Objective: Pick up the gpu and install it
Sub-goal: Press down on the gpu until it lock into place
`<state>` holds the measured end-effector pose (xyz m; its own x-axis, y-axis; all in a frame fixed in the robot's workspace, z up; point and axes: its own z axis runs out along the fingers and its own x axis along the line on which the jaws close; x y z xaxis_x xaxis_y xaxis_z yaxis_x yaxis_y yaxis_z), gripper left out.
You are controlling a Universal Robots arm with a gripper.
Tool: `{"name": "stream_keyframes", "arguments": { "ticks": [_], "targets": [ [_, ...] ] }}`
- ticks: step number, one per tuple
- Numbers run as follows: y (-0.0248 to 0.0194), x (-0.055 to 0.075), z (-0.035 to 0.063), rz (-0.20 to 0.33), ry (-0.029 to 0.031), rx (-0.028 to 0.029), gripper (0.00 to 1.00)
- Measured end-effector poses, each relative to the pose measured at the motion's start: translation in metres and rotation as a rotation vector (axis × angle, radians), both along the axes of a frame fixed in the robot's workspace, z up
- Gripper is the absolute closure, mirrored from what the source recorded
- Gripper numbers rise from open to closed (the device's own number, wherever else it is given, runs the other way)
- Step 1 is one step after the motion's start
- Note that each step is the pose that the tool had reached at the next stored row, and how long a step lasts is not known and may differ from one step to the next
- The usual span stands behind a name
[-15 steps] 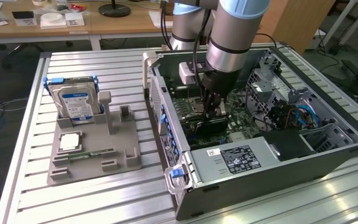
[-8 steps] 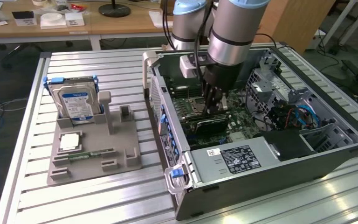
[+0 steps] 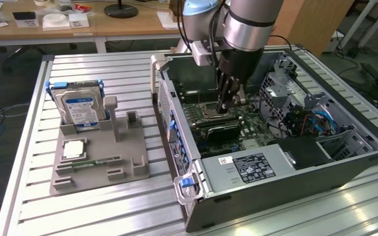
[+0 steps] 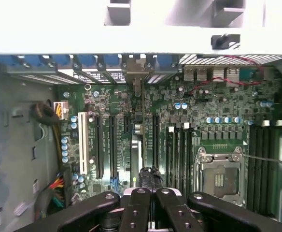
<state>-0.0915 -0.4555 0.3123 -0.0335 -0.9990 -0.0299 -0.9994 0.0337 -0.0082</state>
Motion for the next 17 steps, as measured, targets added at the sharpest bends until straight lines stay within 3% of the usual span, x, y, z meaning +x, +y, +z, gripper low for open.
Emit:
{"name": "stream_keyframes", "arguments": {
  "ticks": [4, 12, 17],
  "targets": [
    [0.0, 0.0, 0.0089, 0.0, 0.0, 0.0001, 0.89],
    [0.0, 0.0, 0.0098, 0.0, -0.0001, 0.0001, 0.89],
    [0.0, 0.0, 0.0183, 0.0, 0.0, -0.0001, 0.89]
  ]
}}
